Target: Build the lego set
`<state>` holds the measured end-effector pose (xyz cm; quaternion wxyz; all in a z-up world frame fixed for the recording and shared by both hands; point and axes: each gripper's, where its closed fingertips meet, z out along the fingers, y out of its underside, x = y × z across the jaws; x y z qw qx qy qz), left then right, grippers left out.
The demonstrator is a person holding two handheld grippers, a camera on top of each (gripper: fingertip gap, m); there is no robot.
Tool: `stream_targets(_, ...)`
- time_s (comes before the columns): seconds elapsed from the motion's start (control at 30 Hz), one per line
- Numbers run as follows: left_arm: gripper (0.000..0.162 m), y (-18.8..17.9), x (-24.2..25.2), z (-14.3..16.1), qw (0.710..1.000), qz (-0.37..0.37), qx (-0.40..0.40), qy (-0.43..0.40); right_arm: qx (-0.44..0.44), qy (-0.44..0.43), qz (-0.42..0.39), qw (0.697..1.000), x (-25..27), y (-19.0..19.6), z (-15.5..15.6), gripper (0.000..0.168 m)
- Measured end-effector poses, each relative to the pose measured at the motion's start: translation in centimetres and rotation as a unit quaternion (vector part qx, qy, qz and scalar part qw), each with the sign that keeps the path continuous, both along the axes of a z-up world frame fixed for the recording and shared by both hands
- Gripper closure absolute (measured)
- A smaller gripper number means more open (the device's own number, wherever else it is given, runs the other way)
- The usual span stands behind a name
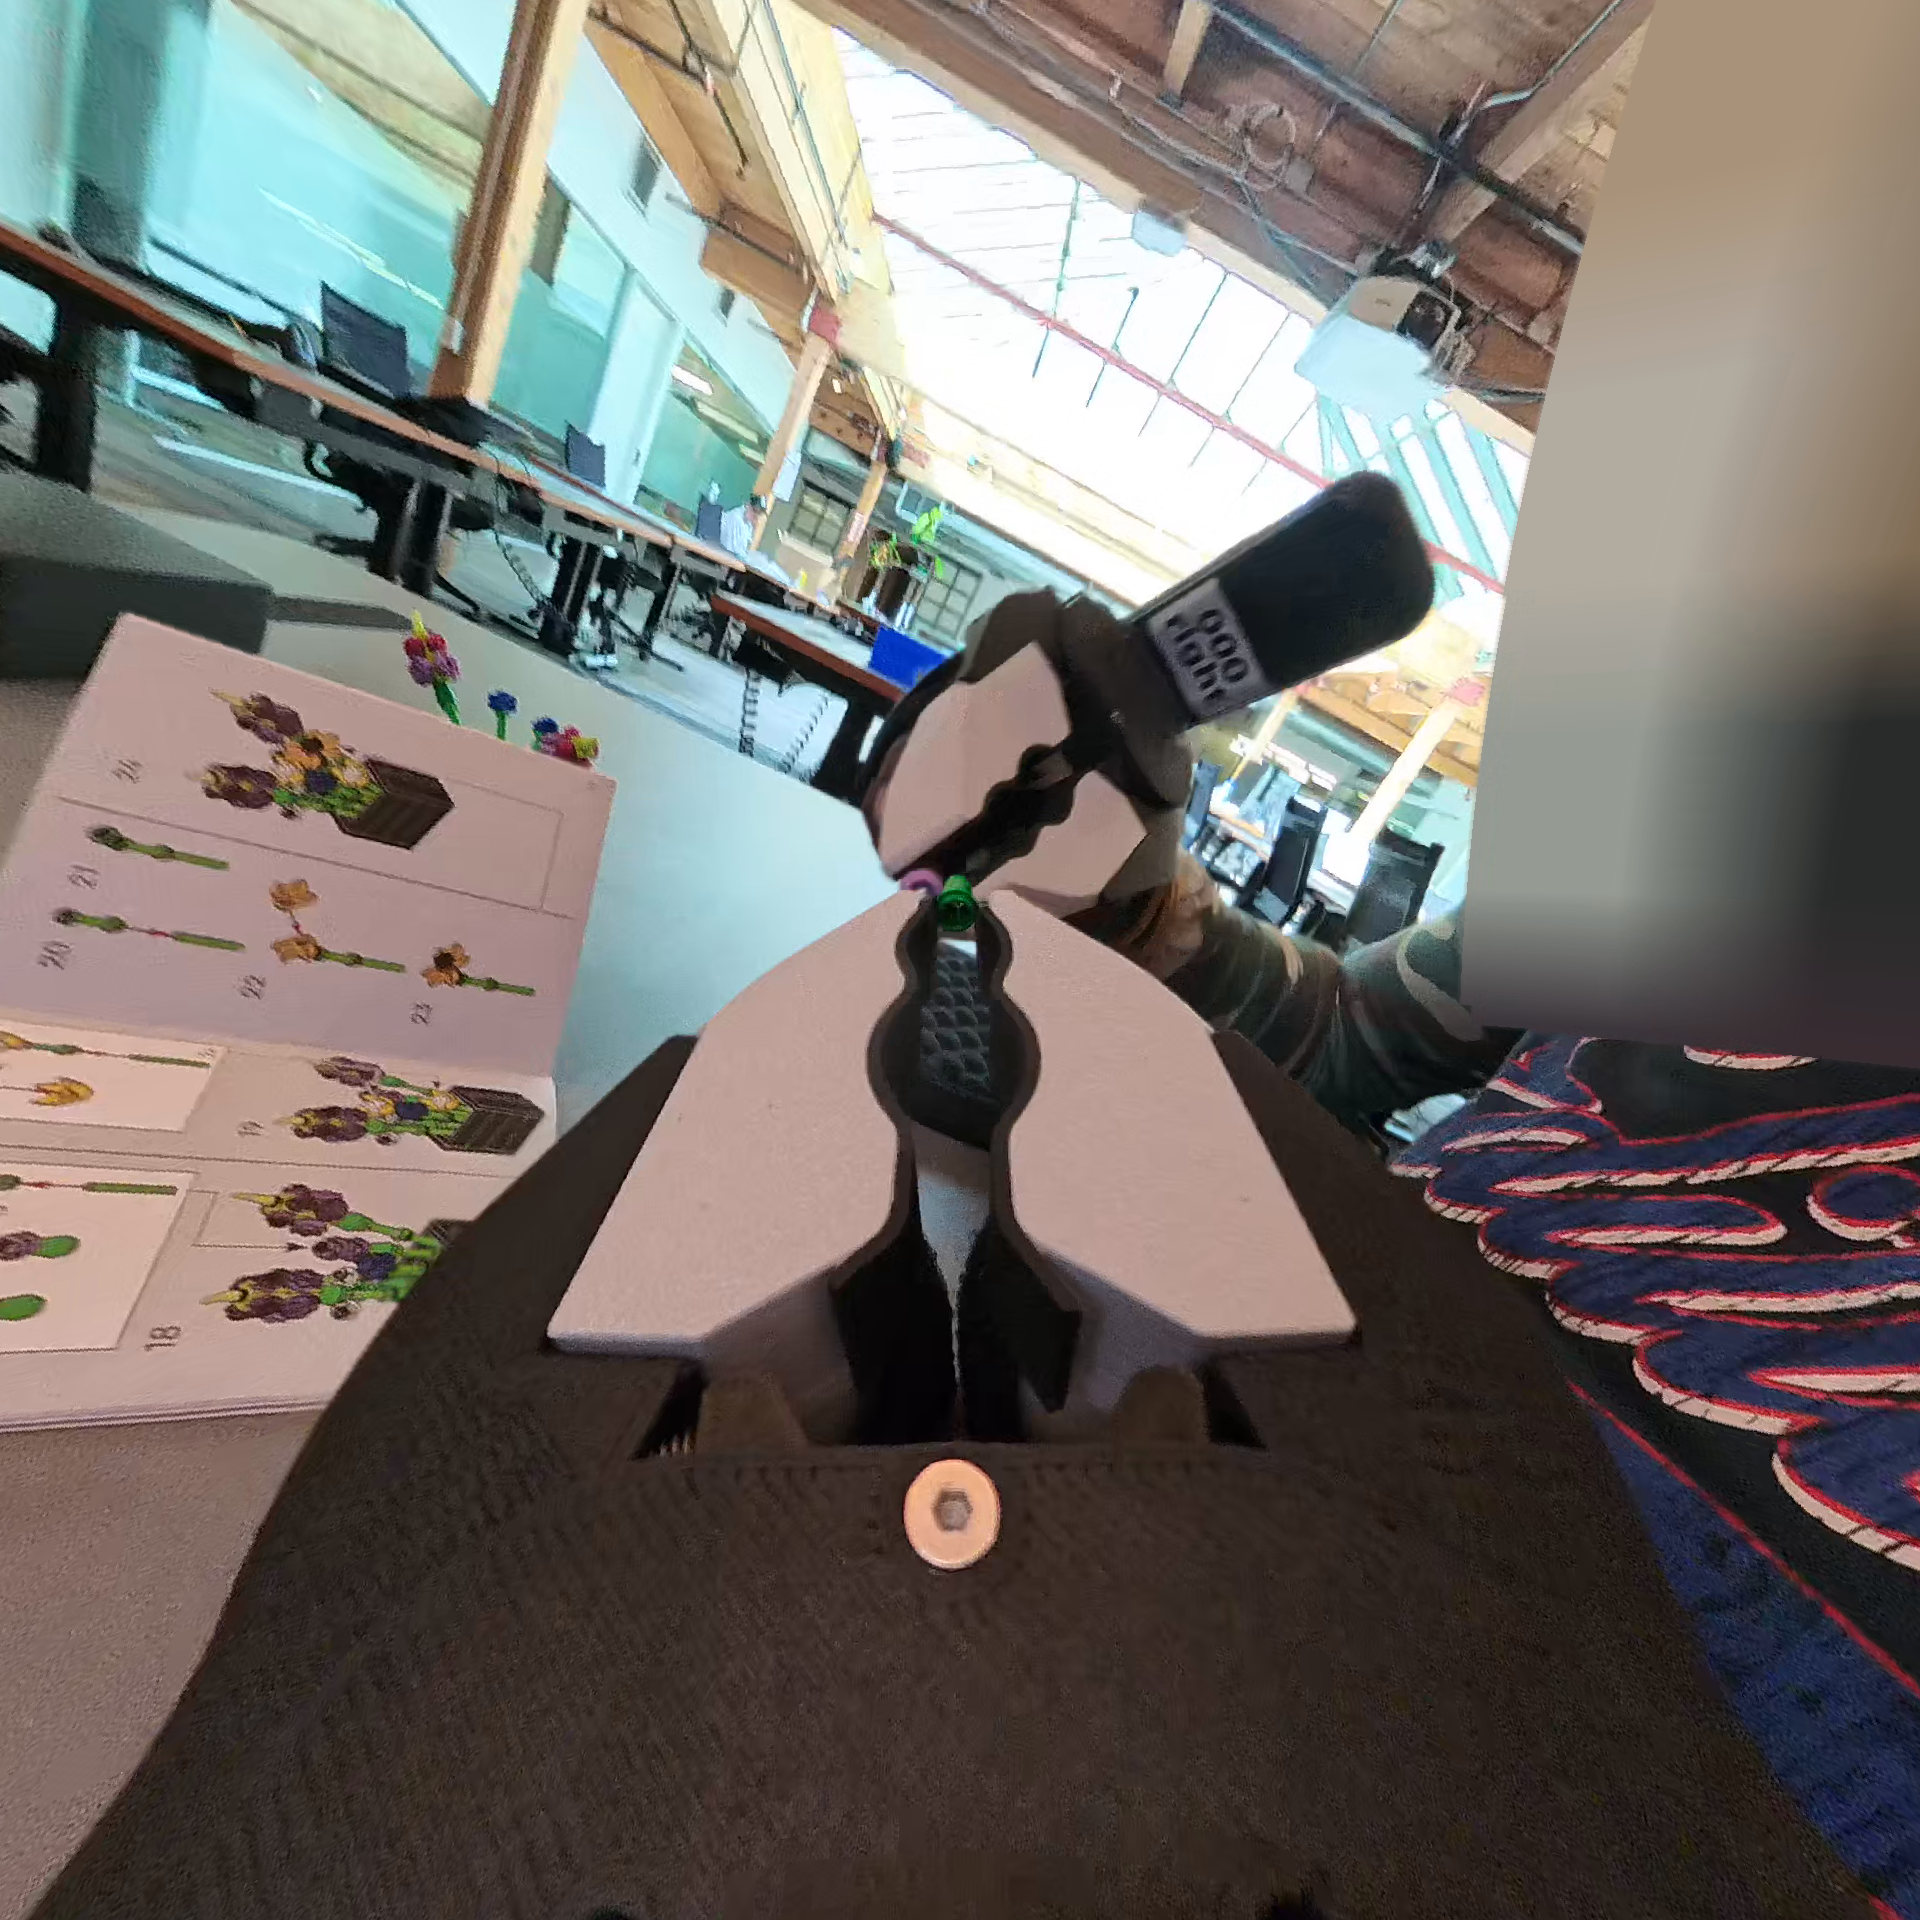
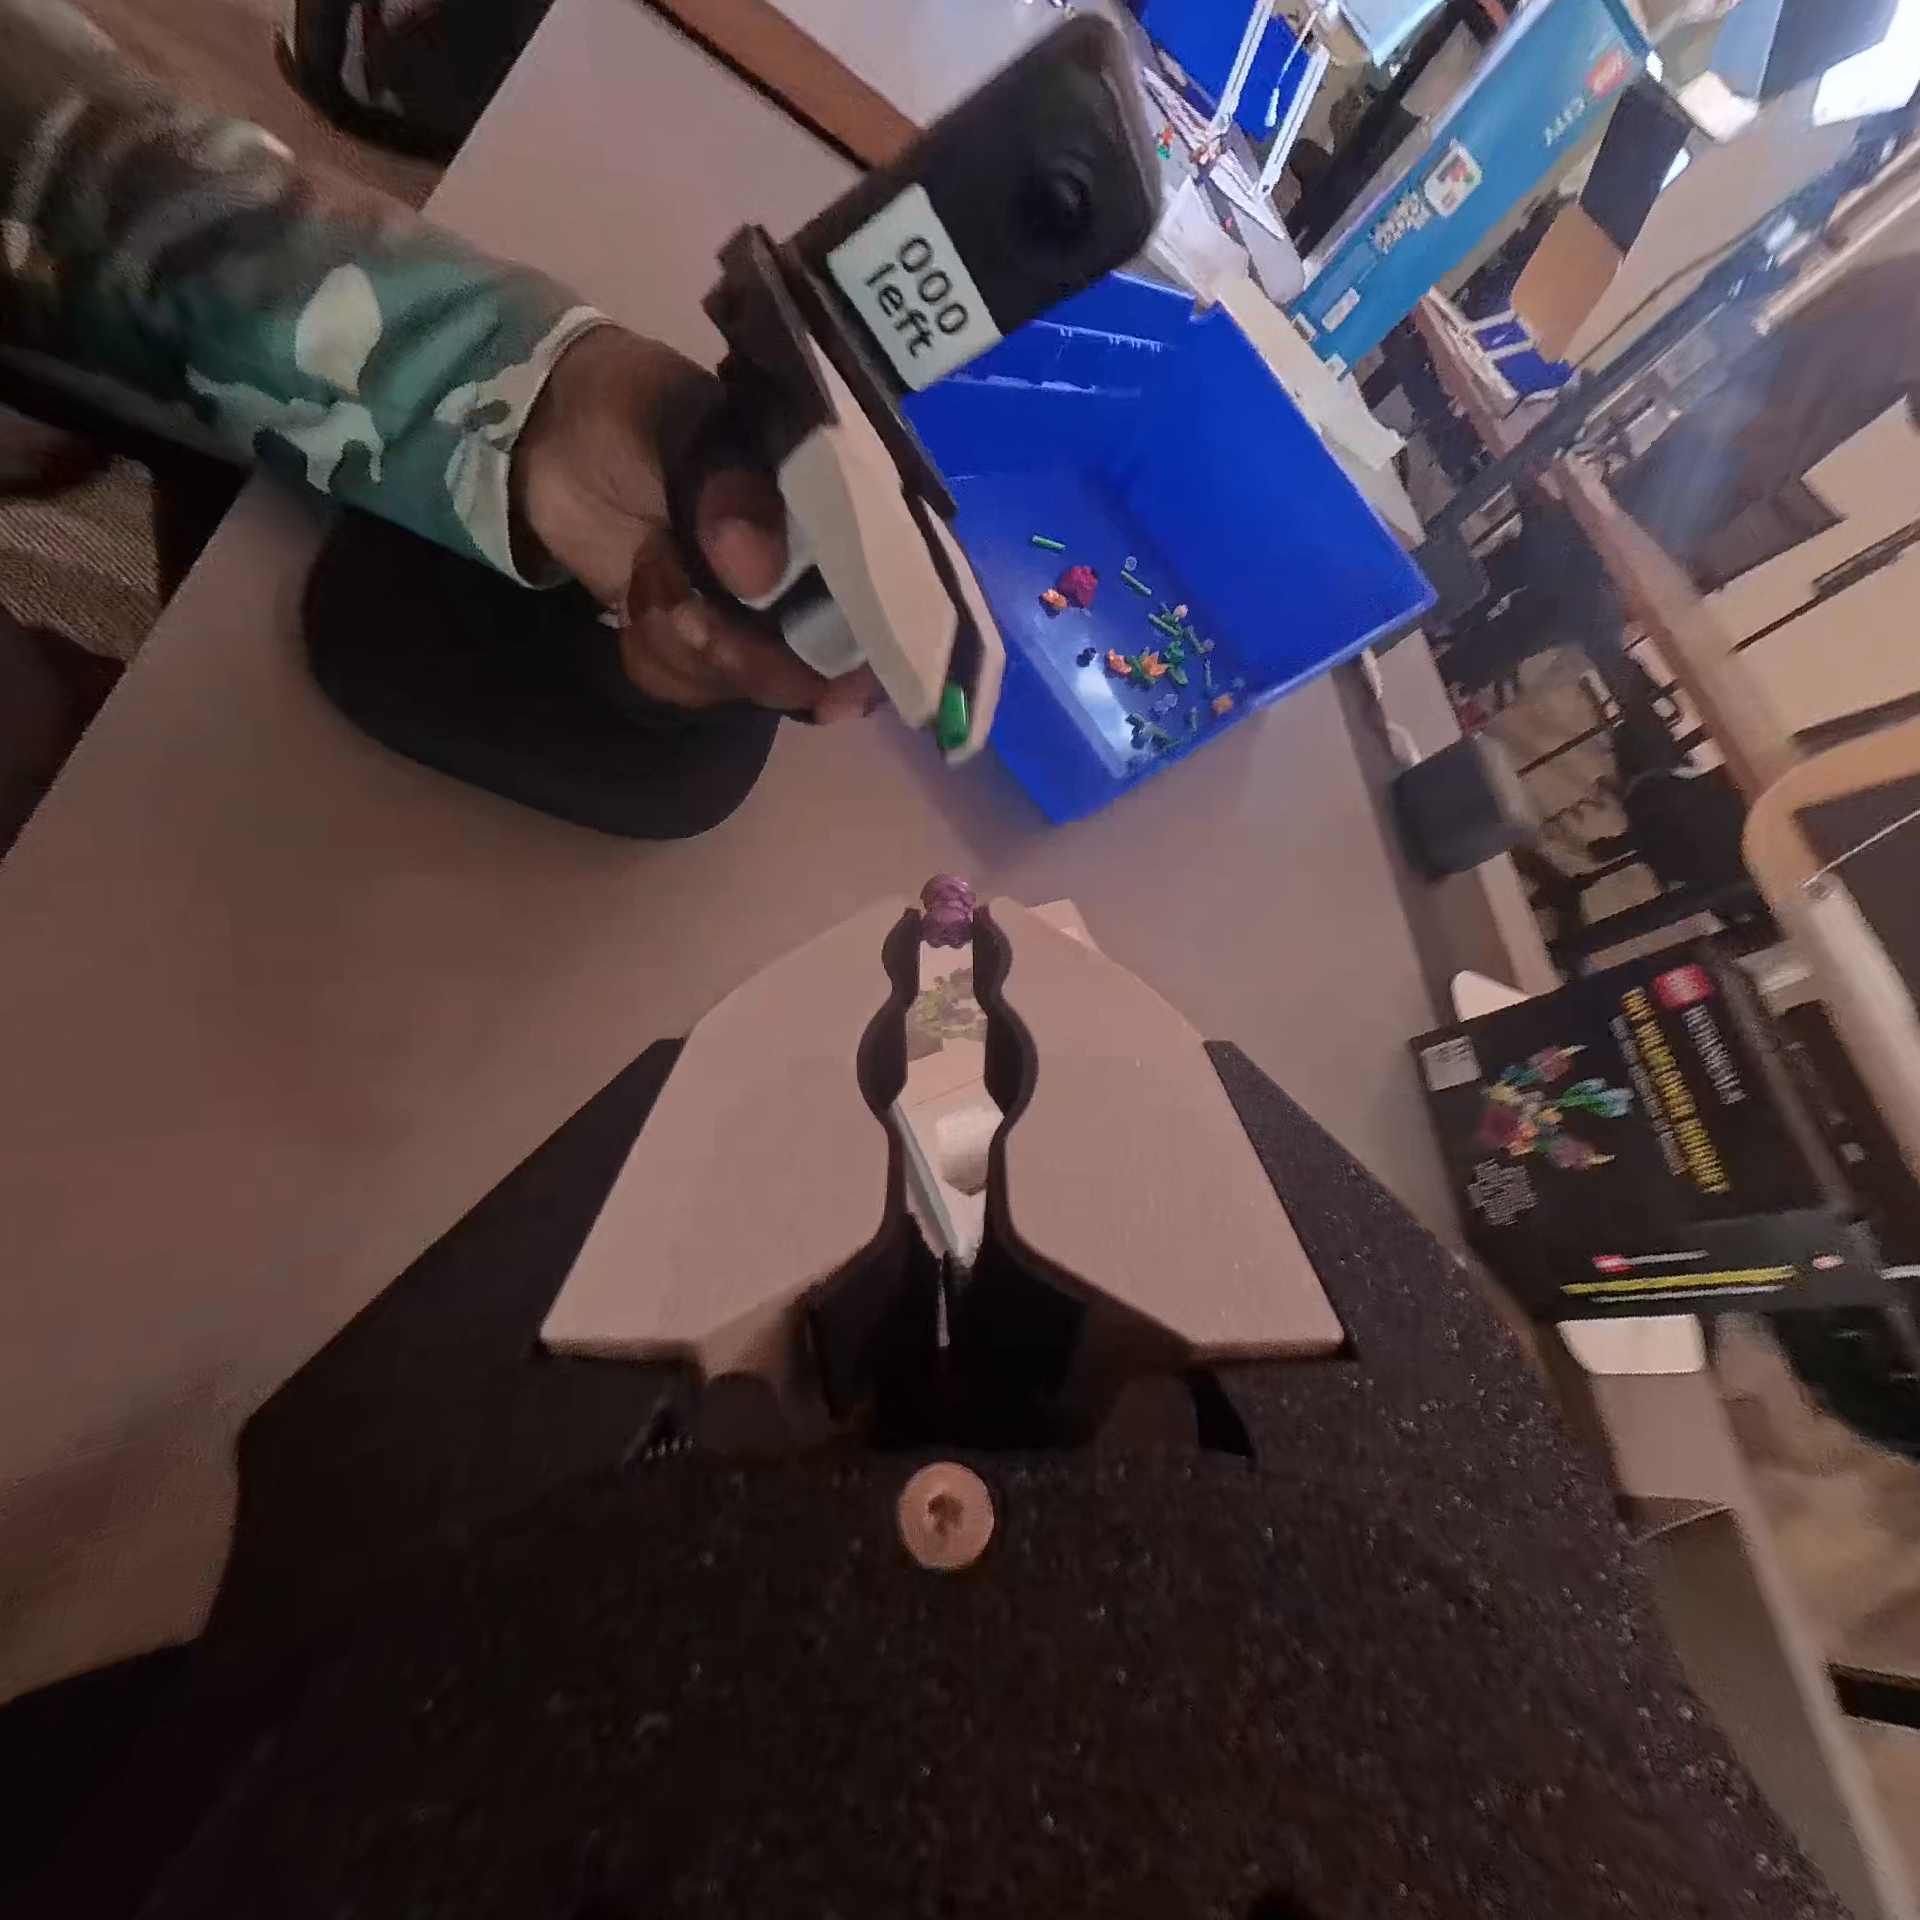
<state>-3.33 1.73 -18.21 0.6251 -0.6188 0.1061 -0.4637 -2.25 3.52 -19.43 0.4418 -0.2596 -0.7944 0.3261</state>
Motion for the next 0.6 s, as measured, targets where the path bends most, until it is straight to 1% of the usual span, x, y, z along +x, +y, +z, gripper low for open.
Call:
stream_targets(0.1, 0.155, 0.2, 0.9, -0.8, 0.999, -0.019, -0.021, 0.025, 0.047, 0.022, 0.010, 0.999, 0.0, -0.7, 0.2, 0.159)
stream_targets(0.17, 0.155, 0.3, 1.1, -1.1, 0.999, -0.025, -0.031, 0.029, 0.059, 0.043, 0.014, 0.997, 0.1, -0.5, 0.0, 0.159)
stream_targets(0.27, 0.155, 0.5, 1.2, -1.5, 0.998, -0.035, -0.052, 0.028, 0.026, 0.073, 0.031, 0.997, 0.4, -0.7, -0.7, 0.159)
stream_targets(0.4, 0.155, 0.9, 2.0, -2.8, 0.993, -0.042, -0.088, 0.066, -0.004, 0.106, 0.030, 0.994, 0.5, -0.3, -1.8, 0.159)
stream_targets(0.53, 0.155, 1.5, 2.2, -3.7, 0.989, -0.027, -0.113, 0.091, -0.005, 0.118, 0.027, 0.993, 1.0, 0.0, -1.7, 0.159)
stream_targets(0.6, 0.155, 1.7, 2.1, -4.0, 0.988, -0.018, -0.119, 0.100, 0.008, 0.107, 0.014, 0.994, 1.0, 0.5, -2.5, 0.159)
